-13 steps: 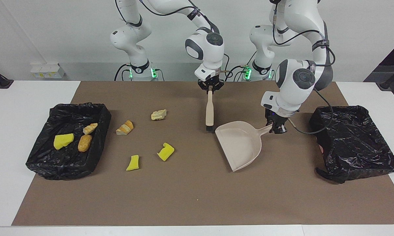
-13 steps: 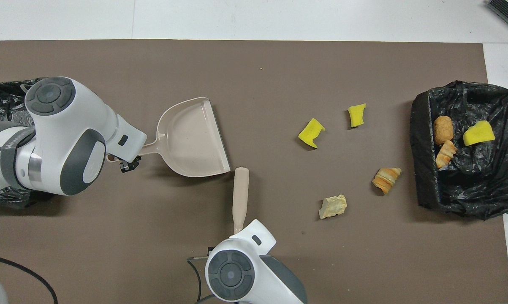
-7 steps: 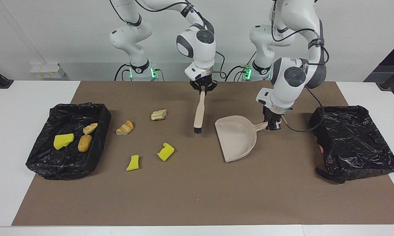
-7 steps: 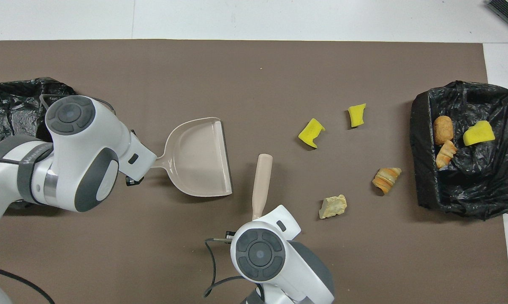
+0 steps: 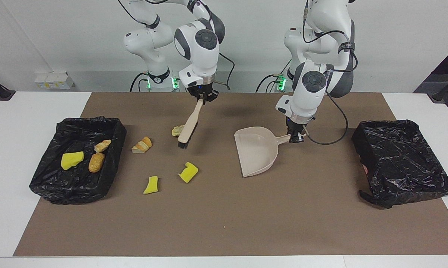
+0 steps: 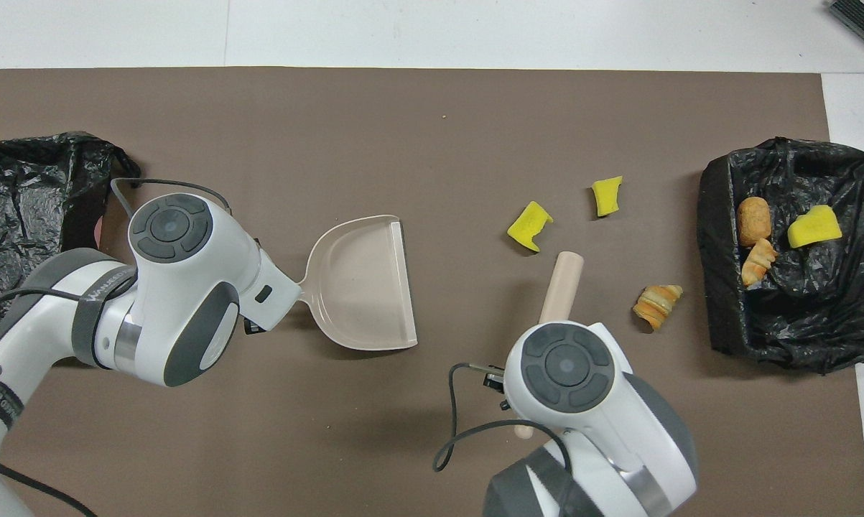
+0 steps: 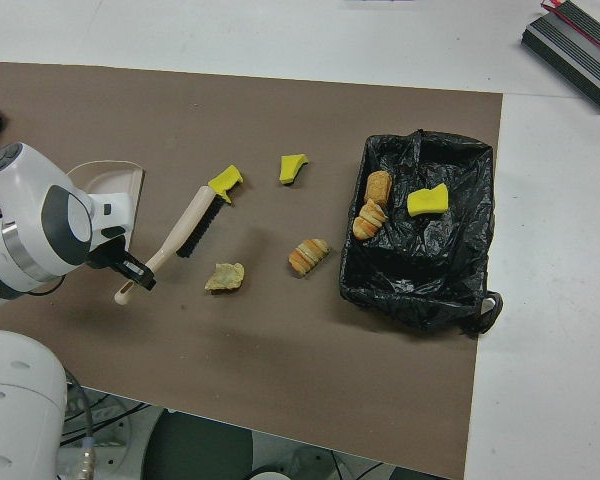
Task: Sweep and dump trash in bin
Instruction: 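Carry the brush past the bread pieces toward the far bin with the right gripper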
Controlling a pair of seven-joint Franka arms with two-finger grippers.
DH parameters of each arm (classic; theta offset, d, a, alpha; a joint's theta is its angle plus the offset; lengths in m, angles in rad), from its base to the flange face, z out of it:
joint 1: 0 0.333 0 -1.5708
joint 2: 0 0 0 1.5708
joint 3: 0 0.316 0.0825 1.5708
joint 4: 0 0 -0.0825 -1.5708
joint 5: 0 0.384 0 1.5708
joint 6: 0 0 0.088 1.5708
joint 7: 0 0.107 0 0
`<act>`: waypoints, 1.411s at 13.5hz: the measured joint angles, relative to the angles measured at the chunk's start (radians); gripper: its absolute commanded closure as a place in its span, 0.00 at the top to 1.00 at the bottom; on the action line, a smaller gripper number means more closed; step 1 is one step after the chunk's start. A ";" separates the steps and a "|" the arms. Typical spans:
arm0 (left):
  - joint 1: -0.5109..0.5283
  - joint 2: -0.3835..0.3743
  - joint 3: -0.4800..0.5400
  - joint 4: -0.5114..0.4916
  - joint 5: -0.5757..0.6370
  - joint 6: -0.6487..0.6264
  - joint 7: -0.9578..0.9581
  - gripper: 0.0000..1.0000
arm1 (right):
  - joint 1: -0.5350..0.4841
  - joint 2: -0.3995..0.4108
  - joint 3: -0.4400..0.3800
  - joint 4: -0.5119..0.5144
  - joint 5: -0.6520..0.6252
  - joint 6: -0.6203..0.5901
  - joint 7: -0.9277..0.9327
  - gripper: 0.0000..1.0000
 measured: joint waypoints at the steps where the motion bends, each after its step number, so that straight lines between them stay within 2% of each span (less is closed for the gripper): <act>1: 0.000 -0.002 0.001 -0.008 0.000 0.011 0.000 0.00 | -0.034 0.000 0.000 -0.018 -0.025 0.000 0.000 0.00; 5: 0.001 -0.010 0.001 -0.022 0.000 0.025 -0.002 0.00 | -0.167 -0.004 -0.001 -0.076 -0.095 -0.016 -0.002 0.00; 8: 0.001 -0.011 0.001 -0.025 0.000 0.028 -0.007 0.00 | -0.224 -0.041 -0.001 -0.148 -0.125 -0.035 -0.007 0.00; 13: 0.003 -0.011 0.001 -0.027 0.000 0.029 -0.011 0.00 | -0.217 -0.126 0.011 -0.288 -0.146 -0.036 -0.008 0.00; 19: 0.003 -0.012 0.001 -0.028 0.000 0.029 -0.015 0.00 | -0.174 -0.130 0.016 -0.299 -0.134 0.007 -0.071 0.00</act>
